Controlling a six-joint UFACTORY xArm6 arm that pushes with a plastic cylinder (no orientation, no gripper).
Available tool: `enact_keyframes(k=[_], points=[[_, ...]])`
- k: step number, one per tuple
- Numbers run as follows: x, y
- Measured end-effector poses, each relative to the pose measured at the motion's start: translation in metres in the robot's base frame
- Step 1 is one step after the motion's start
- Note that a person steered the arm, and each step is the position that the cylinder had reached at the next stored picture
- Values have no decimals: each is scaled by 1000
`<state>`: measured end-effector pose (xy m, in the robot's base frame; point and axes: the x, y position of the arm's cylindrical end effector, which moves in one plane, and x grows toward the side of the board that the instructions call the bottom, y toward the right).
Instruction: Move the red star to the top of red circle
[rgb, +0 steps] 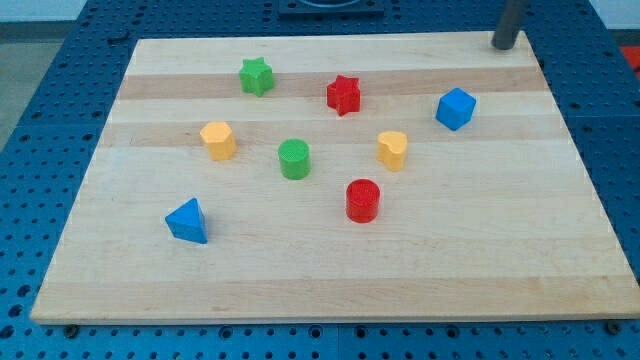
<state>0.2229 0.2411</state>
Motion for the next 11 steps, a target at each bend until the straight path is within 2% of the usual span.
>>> enact_keyframes(k=[6, 8, 11], points=[[75, -215], [96, -253], [109, -281]])
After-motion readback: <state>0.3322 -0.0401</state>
